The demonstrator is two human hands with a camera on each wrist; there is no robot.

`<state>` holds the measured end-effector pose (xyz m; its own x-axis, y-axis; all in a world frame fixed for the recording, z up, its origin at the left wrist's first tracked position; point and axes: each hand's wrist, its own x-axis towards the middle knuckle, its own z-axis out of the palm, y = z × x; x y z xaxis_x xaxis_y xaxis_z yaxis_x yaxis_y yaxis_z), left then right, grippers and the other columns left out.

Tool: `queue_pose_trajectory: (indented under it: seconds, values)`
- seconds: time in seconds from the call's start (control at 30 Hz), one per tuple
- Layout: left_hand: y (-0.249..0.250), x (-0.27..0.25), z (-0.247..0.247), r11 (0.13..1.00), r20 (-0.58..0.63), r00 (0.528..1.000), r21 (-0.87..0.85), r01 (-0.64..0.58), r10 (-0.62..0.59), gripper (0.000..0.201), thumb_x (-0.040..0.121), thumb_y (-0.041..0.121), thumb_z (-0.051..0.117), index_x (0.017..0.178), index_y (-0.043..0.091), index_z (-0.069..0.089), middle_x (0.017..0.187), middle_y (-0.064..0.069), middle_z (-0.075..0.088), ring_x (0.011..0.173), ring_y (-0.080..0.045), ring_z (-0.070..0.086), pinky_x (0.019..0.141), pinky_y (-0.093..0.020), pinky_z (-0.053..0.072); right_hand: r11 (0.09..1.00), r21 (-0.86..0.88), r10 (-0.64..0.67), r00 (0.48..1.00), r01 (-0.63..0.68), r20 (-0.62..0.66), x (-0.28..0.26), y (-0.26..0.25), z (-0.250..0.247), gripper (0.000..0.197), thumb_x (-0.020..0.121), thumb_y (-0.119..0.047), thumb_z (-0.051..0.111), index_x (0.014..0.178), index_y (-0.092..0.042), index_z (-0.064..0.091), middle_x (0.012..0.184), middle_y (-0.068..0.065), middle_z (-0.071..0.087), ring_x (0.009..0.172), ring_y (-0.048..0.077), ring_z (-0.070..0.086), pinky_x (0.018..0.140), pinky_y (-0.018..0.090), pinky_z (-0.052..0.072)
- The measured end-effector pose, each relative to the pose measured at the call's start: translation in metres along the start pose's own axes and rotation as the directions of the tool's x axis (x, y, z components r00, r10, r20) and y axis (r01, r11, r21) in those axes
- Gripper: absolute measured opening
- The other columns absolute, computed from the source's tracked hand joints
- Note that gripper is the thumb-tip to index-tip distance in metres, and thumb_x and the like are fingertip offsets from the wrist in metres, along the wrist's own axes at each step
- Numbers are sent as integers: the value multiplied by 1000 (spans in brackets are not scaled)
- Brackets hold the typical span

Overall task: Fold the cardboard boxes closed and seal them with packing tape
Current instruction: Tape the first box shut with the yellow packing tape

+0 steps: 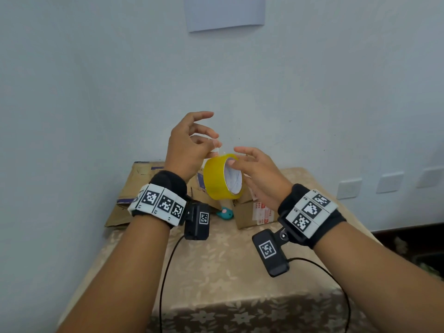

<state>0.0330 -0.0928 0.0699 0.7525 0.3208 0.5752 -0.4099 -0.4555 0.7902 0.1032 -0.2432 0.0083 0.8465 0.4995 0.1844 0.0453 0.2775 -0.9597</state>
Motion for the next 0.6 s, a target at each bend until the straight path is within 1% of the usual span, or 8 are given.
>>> queue_pose_trajectory:
  seconds: [0.13, 0.3, 0.33, 0.4, 0.43, 0.47, 0.5, 0.6]
  values:
    - [2, 2, -2, 1000, -42, 999, 0, -12, 12, 55, 84, -8, 73, 131, 19, 60, 97, -11, 71, 84, -24, 76, 74, -47, 64, 998, 63, -12, 1000, 12, -3, -1, -13, -5, 37, 98, -6, 64, 133, -19, 62, 135, 3, 65, 126, 15, 61, 110, 32, 47]
    - [2, 2, 0, 1000, -58, 998, 6, 0, 0, 57, 85, -8, 73, 132, 19, 59, 96, -10, 70, 84, -21, 76, 73, -45, 64, 994, -17, -107, 984, 106, -140, -5, -16, -10, 27, 94, -2, 65, 116, -16, 72, 119, 2, 73, 113, 17, 68, 96, 34, 56]
    - [1, 1, 1, 1000, -61, 998, 11, 6, -5, 57, 85, -8, 73, 132, 20, 59, 96, -10, 70, 84, -21, 76, 73, -46, 64, 994, -40, -107, 978, 101, -181, -6, -16, -12, 25, 94, -4, 64, 113, -16, 73, 115, 2, 73, 107, 16, 69, 88, 29, 56]
    - [-1, 1, 2, 1000, -65, 998, 23, 14, -12, 57, 85, -7, 73, 132, 21, 59, 96, -9, 71, 84, -21, 76, 74, -49, 64, 995, -81, -83, 960, 63, -269, -8, -13, -15, 21, 95, -6, 61, 109, -14, 74, 106, 2, 73, 88, 11, 66, 65, 13, 50]
    - [-2, 1, 2, 999, -66, 998, 27, 16, -15, 57, 85, -6, 74, 133, 21, 58, 96, -8, 71, 84, -21, 76, 74, -49, 64, 995, -88, -63, 951, 38, -302, -9, -10, -17, 21, 96, -5, 58, 108, -12, 73, 99, 0, 72, 80, 10, 62, 54, 10, 46]
    - [-2, 1, 3, 999, -68, 998, 29, 18, -16, 58, 85, -6, 74, 133, 21, 58, 96, -8, 71, 85, -21, 75, 74, -49, 64, 996, -90, -41, 947, 12, -320, -10, -8, -18, 22, 95, -4, 55, 106, -11, 73, 95, 0, 70, 75, 11, 59, 50, 11, 44]
    - [-1, 2, 3, 999, -69, 997, 27, 18, -16, 58, 85, -7, 74, 133, 21, 58, 96, -7, 71, 84, -21, 75, 74, -49, 64, 995, -98, -21, 948, -11, -318, -10, -5, -18, 22, 94, -3, 55, 104, -11, 73, 94, 1, 70, 74, 13, 58, 52, 15, 46]
    - [-2, 2, 4, 1000, -73, 997, 14, 25, -23, 58, 84, -8, 74, 132, 21, 59, 95, -9, 71, 83, -22, 75, 72, -48, 64, 978, -208, -15, 973, -34, -231, -11, 5, -16, 20, 94, -7, 57, 103, -14, 73, 97, 6, 72, 74, 13, 63, 68, 27, 50]
